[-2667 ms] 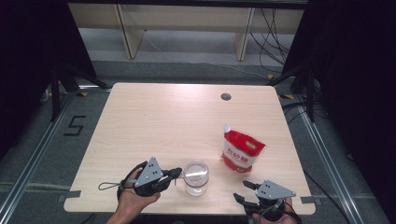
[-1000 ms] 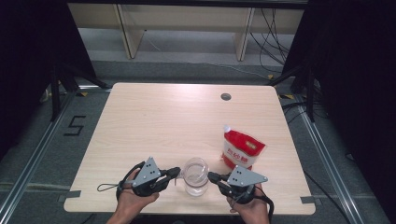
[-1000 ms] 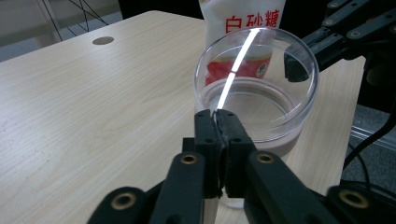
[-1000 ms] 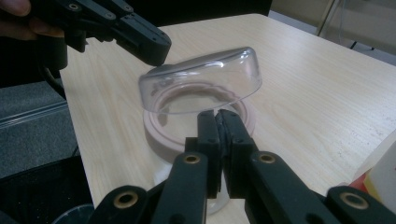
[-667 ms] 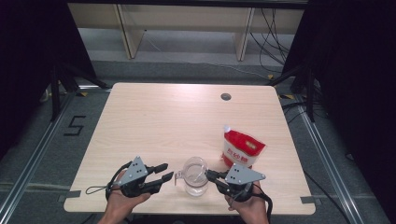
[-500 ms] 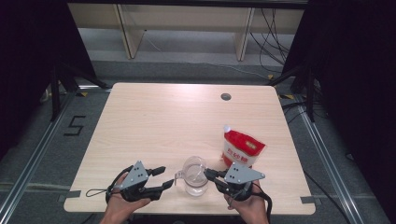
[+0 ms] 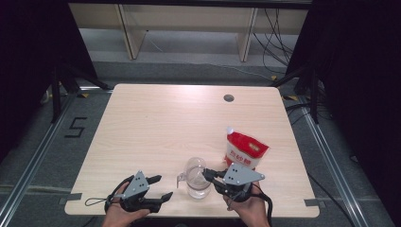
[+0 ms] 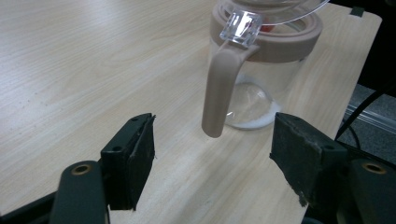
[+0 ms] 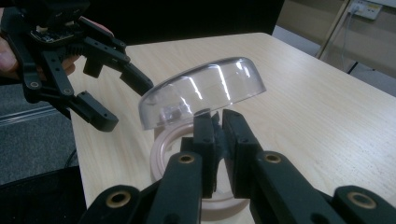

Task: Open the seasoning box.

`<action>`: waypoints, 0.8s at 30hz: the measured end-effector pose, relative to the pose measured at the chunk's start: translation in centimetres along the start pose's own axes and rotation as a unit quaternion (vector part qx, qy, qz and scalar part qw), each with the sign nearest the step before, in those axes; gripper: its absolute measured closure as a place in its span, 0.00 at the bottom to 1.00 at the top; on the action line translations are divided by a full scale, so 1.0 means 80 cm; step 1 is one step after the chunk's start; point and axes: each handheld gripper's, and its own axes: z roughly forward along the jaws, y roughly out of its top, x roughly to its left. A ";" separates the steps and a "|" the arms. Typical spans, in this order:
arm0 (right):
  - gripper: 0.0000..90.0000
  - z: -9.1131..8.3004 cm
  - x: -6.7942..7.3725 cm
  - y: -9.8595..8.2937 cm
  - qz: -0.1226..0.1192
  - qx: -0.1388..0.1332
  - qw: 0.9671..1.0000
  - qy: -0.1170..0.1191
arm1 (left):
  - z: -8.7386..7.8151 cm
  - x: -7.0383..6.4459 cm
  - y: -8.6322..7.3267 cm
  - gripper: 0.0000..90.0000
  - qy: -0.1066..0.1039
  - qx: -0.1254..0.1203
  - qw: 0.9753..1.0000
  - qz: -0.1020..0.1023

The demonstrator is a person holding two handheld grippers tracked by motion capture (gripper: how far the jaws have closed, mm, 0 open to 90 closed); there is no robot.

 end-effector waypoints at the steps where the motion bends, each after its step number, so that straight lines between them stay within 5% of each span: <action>1: 0.94 0.000 0.001 0.001 0.002 -0.001 1.000 0.001 | 0.000 -0.001 0.000 0.32 0.000 -0.001 1.000 -0.001; 12: 0.92 0.008 0.012 0.010 -0.010 0.000 1.000 0.012 | 0.002 -0.002 -0.010 0.28 0.004 0.016 1.000 -0.003; 17: 0.92 0.011 0.016 0.014 -0.012 -0.002 1.000 0.015 | 0.003 -0.006 -0.010 0.19 -0.016 -0.001 1.000 -0.011; 24: 0.92 0.021 0.024 0.020 -0.014 -0.003 1.000 0.025 | 0.001 -0.003 -0.008 0.19 -0.002 -0.010 1.000 -0.012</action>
